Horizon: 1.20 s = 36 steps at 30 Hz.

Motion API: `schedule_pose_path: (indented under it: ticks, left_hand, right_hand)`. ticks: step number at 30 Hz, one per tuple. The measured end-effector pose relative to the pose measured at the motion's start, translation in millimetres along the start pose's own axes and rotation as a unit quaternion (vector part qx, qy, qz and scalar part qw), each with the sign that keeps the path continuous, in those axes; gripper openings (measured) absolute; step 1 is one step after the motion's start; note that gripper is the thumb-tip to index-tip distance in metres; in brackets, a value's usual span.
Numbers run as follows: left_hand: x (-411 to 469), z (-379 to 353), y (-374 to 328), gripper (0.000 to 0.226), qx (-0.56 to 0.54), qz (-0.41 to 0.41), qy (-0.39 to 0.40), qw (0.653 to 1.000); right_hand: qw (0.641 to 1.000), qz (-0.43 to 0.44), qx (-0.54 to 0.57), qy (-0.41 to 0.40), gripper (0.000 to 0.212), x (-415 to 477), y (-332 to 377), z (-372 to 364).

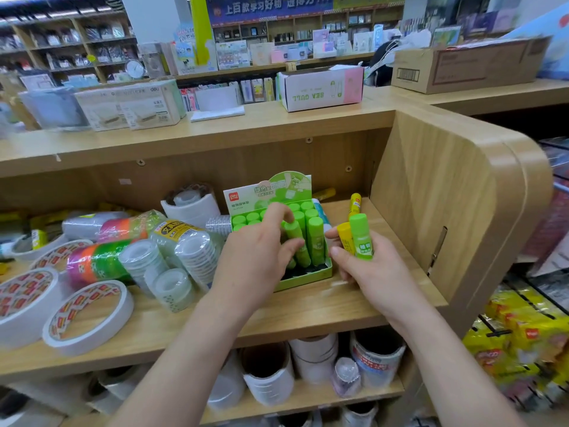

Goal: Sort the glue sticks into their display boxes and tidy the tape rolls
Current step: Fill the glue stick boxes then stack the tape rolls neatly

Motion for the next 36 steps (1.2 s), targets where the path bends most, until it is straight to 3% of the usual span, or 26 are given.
schedule_pose_path:
  ticks: [6,10,14,19,25,28,32,34,36]
  left_hand:
    - [5.4,10.5,1.1,0.018,0.007,-0.020,-0.032,0.999]
    - [7.1,14.1,-6.8,0.020,0.028,-0.061,-0.043,0.997]
    - [6.3,5.9,-13.9,0.023,0.044,-0.088,-0.019,0.995]
    - [1.9,8.4,-11.5,0.028,0.039,-0.068,-0.015,0.997]
    - [-1.1,-1.0,-10.9,0.039,0.073,-0.034,0.075,0.994]
    - [-5.2,1.4,-4.6,0.044,0.023,-0.011,0.079,0.997]
    - [-18.8,17.2,10.3,0.035,-0.108,0.095,0.000,0.990]
    - [-26.9,25.5,21.6,0.027,-0.214,0.166,-0.040,0.962]
    - [-33.7,27.2,29.7,0.020,-0.353,0.220,-0.051,0.908]
  right_hand:
    - [0.999,0.035,0.014,0.001,0.022,3.8,9.3,-1.8]
    - [0.997,0.071,-0.010,0.024,0.028,9.0,19.8,-6.6]
    - [0.994,0.098,-0.052,0.026,0.031,12.3,28.9,-10.8]
    - [0.986,0.124,-0.082,0.077,0.054,6.7,42.9,-25.8]
    - [0.968,0.147,-0.185,0.084,0.046,3.7,42.7,-35.3]
    - [0.963,0.134,-0.219,0.077,0.045,6.6,39.3,-35.8]
    - [0.967,0.116,-0.218,0.058,0.035,6.5,33.9,-33.9]
    - [0.986,0.096,-0.127,0.045,0.028,0.8,33.3,-29.4]
    - [0.996,0.068,0.006,0.048,0.021,-6.9,35.7,-28.6]
Point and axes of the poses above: each hand's wrist, its own x-axis towards the middle knuckle, its own z-axis out of the back of the hand, y = z × x, the point moved 9 cm from there along x, towards the middle knuckle, and after that the axes turned 1 degree about -x, right-handed, at the moved point
